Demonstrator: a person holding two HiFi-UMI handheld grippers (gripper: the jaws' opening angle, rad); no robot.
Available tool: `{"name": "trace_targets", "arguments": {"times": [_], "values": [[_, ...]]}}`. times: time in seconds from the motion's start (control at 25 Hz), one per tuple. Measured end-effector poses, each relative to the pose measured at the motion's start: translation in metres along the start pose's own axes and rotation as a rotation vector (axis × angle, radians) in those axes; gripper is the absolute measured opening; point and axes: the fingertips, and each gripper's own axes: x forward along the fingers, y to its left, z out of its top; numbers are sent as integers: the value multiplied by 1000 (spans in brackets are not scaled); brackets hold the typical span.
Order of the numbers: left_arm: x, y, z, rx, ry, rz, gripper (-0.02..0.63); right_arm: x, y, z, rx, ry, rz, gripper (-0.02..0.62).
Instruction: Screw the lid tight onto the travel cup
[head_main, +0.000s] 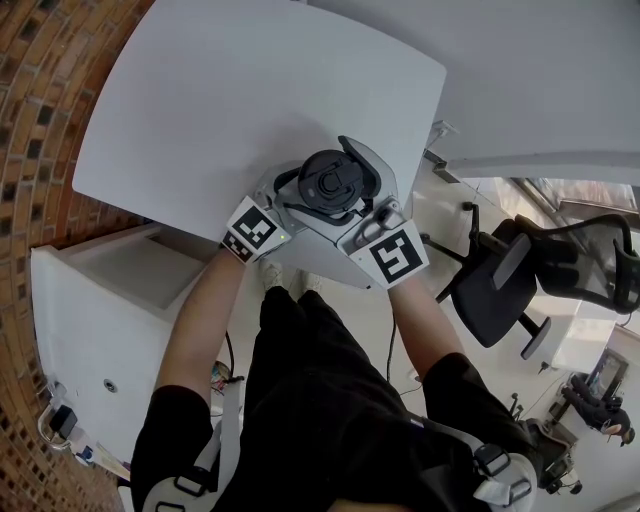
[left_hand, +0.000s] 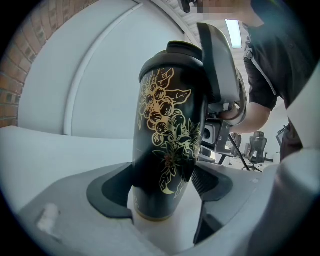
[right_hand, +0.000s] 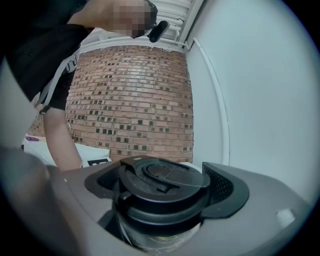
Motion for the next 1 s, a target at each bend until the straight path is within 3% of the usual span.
{"name": "trace_targets", "arguments": {"times": [0.2,0.48,0.8,1.0], "values": [[-1,-1,-1,-4,0,0,373,0,3,-1,-24,15,40,489],[0,0,-1,-4,1,-2,373,-1,3,2,27,-36,75,489],[0,-1,-2,-6,2,-1,373,-2,-1,3,17,-61,-34,489],[1,-3,-3,-13,9,-3,374,-4,-2,2,35,-60,-43,488]]}}
